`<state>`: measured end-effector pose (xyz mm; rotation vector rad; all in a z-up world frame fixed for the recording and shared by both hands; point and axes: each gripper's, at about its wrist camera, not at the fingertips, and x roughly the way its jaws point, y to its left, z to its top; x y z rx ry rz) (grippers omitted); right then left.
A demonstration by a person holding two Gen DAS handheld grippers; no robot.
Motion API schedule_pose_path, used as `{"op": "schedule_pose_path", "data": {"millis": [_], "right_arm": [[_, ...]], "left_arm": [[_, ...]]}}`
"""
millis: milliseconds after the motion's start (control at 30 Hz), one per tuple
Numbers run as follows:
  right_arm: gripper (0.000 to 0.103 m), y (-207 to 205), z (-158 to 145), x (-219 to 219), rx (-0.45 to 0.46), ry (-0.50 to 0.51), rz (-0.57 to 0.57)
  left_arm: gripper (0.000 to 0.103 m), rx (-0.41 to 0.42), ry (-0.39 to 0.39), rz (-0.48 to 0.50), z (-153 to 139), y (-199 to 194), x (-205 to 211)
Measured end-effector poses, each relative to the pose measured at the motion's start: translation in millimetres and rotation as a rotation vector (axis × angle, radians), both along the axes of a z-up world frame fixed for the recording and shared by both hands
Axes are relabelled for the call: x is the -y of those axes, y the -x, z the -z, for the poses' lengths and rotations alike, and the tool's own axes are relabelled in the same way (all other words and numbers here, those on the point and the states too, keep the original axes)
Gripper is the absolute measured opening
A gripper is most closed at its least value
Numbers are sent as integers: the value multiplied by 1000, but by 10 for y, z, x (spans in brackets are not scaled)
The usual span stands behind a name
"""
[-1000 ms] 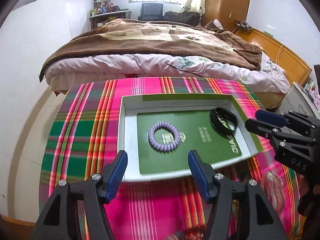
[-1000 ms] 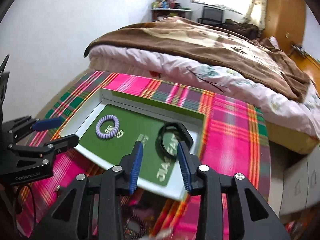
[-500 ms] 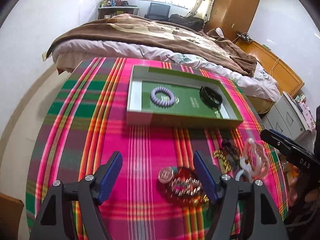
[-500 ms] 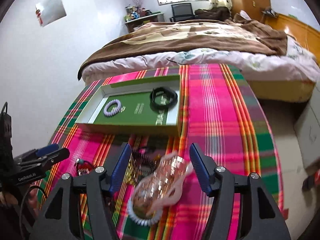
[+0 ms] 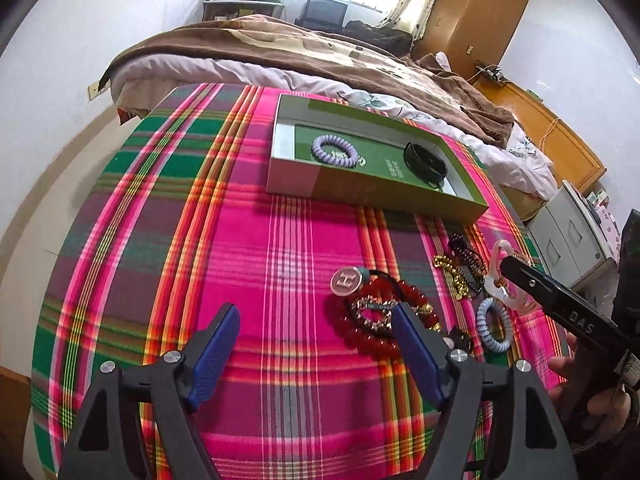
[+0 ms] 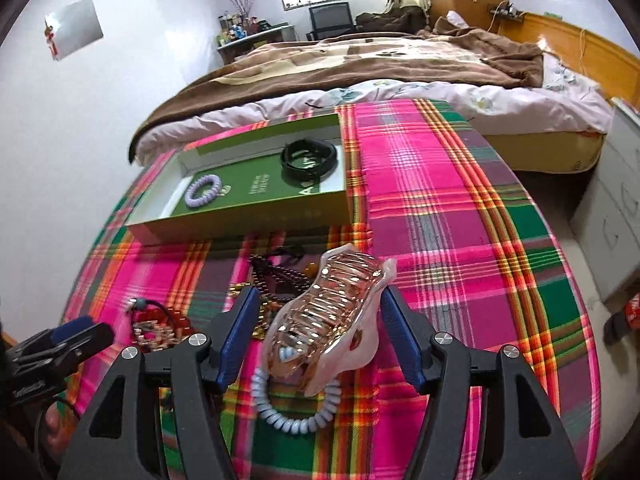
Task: Organize jewelry
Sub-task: 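Grasp the rose-gold claw clip with the right tool and lift it, then grasp the red bead bracelet with the H charm using the left tool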
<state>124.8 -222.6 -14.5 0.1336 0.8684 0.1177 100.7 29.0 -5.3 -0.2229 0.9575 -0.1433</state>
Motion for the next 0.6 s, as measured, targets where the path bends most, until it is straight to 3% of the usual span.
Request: {"op": "schedule_pose_path", "data": {"millis": [267,367,400,600], "right_arm": [[63,6,70,128,-27,8,66],[50,47,40,215,-10,-18,75],[39,62,23,239,-2,-11,81],[37,102,7,375,13,-35,83]], "left_arm": [[78,-19,1,2,60,24,12],[78,-22,0,0,75,13,13],[78,-24,3,-2,84,8,12],[77,-34,14,-10,105,-29,-21]]}}
